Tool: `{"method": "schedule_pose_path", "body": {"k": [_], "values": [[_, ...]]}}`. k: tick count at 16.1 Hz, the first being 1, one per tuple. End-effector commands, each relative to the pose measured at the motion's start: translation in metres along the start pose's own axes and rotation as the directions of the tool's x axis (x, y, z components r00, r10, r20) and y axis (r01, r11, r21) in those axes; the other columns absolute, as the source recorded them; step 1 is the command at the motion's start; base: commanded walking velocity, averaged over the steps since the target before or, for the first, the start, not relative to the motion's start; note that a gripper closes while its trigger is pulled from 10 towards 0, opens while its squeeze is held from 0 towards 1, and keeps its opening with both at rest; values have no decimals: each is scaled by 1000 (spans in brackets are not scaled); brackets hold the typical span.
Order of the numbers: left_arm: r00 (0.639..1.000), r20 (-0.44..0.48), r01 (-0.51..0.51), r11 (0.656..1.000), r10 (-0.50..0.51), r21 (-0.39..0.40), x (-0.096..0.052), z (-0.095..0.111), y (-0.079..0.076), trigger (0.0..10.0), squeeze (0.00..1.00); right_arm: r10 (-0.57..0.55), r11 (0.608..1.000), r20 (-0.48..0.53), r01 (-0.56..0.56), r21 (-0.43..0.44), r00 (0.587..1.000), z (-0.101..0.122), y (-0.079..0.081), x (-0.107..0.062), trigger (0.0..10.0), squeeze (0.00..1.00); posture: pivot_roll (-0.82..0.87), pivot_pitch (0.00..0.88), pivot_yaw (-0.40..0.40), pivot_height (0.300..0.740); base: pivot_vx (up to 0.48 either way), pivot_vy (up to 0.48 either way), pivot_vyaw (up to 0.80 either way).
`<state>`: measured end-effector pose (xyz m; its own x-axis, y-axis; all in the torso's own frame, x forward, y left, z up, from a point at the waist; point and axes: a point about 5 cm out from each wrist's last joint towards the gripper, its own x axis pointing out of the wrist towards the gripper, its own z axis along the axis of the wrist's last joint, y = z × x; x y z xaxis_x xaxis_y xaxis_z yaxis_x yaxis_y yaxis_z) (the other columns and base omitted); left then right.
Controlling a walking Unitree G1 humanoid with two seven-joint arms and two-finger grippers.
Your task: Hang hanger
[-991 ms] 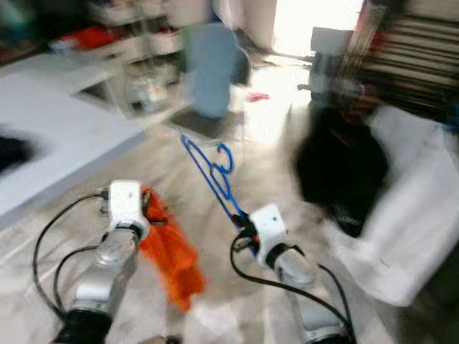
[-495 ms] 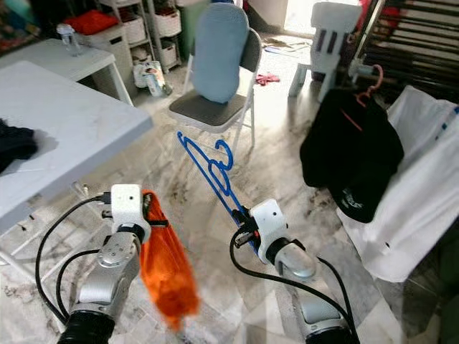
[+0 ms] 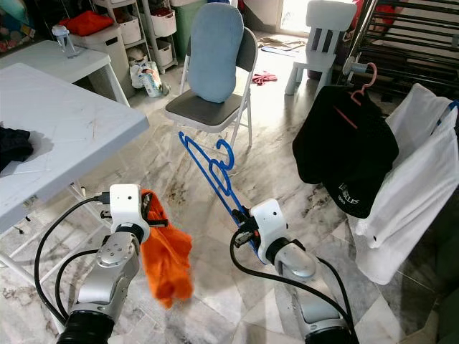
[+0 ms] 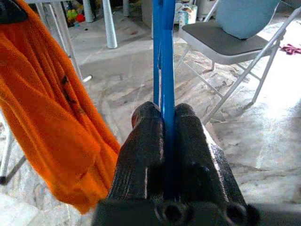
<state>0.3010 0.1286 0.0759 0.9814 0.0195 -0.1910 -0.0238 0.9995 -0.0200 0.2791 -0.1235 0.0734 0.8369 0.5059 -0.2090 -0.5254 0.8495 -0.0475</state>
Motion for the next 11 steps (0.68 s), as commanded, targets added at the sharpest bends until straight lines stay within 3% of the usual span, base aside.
{"method": "schedule_pose_path", "body": {"k": [1, 3, 11], "values": [[1000, 17, 10, 1000, -10, -5, 2, 7, -1, 10000, 0, -9, 1000, 12, 9, -2, 1000, 5, -2, 1, 10000, 0, -169, 0, 27, 740, 0, 0, -788], [1000, 12, 8, 1000, -8, -8, 2, 6, 0, 10000, 0, -10, 1000, 8, 10, -2, 1000, 4, -2, 1, 10000, 0, -169, 0, 27, 740, 0, 0, -800], [1000, 7, 23, 1000, -23, -6, 2, 5, -1, 10000, 0, -16, 1000, 6, 16, -5, 1000, 3, -2, 1, 10000, 0, -163, 0, 29, 740, 0, 299, -800]]}}
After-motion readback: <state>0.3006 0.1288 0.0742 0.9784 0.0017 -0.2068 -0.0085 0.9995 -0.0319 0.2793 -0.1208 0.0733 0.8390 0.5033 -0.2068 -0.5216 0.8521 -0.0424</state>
